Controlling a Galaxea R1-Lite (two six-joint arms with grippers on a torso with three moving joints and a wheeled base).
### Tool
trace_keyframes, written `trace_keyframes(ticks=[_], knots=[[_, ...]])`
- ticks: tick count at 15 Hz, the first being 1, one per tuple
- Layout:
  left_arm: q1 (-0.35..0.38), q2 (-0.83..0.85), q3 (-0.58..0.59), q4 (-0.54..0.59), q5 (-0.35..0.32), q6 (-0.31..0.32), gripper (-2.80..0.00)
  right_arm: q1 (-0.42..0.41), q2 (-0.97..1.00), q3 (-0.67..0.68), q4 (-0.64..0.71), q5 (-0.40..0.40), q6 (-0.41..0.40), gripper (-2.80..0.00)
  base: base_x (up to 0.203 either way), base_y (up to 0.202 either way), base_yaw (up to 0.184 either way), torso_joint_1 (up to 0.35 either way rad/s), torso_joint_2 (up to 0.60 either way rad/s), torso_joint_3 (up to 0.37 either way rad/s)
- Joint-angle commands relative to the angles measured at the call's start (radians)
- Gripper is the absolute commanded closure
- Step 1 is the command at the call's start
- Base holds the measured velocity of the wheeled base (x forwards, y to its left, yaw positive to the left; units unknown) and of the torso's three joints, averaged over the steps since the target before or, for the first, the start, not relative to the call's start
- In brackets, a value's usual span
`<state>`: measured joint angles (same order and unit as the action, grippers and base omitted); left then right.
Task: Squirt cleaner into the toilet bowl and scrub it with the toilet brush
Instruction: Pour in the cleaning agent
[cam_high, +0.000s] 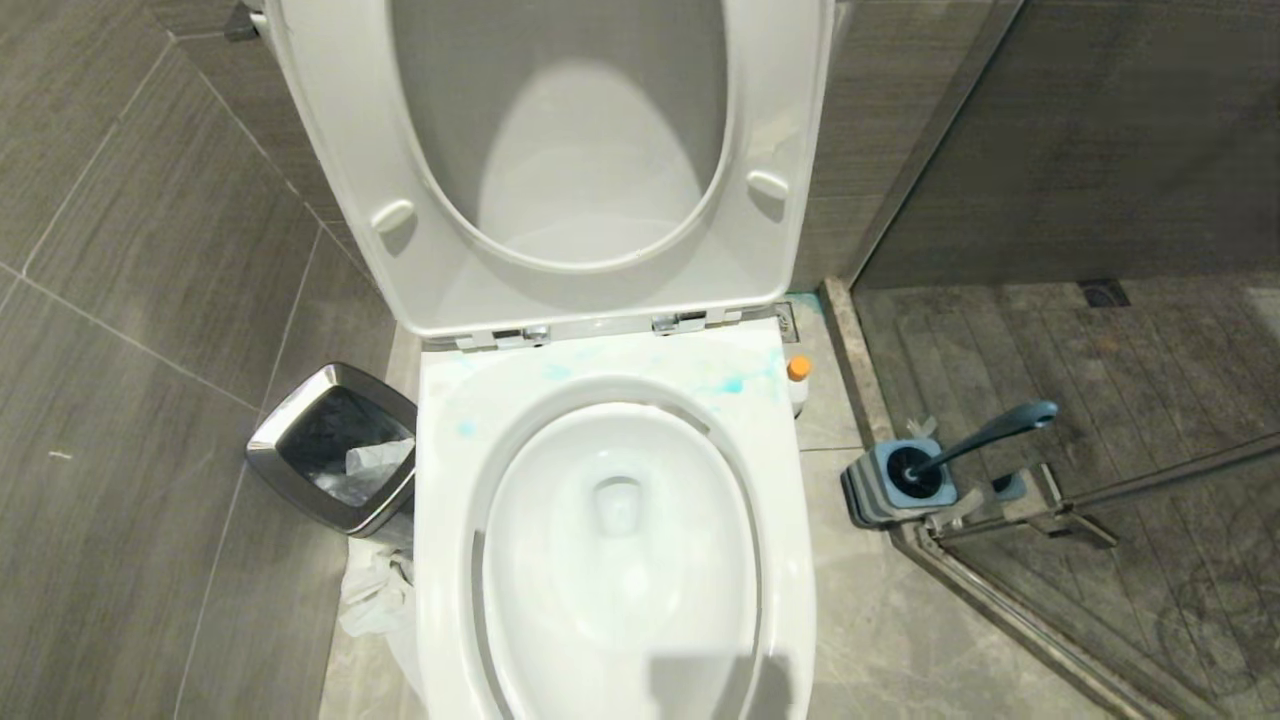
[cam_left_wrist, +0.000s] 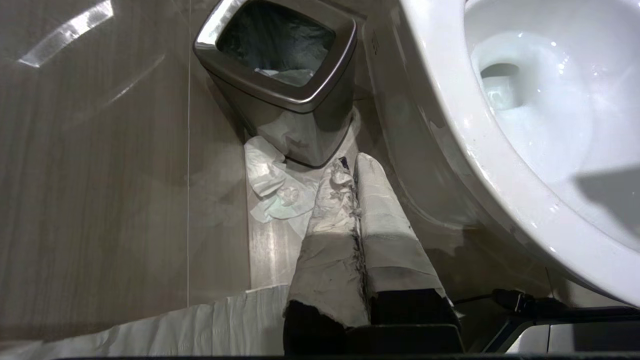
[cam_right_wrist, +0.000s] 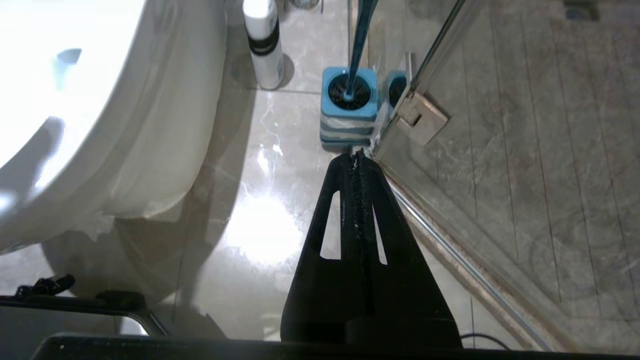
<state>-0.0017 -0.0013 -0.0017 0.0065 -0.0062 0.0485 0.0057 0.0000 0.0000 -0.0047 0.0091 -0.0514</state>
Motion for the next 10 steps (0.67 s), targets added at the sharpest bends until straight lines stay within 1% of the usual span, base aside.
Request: trace_keyframes(ticks=[1, 3, 10], knots=[[0.0, 0.001, 0.0, 0.0, 0.0, 0.001, 0.0, 0.0, 0.0, 0.0, 0.0, 0.004, -0.003, 0.0, 0.0, 0.0, 0.0, 0.007, 0.01, -0.206], [0.0, 0.001, 0.0, 0.0, 0.0, 0.0, 0.0, 0.0, 0.0, 0.0, 0.0, 0.01, -0.018, 0.0, 0.0, 0.0, 0.0, 0.003, 0.0, -0.195], [0.0, 0.001, 0.0, 0.0, 0.002, -0.001, 0.0, 0.0, 0.001, -0.002, 0.005, 0.009, -0.018, 0.0, 0.0, 0.0, 0.0, 0.007, 0.0, -0.198]])
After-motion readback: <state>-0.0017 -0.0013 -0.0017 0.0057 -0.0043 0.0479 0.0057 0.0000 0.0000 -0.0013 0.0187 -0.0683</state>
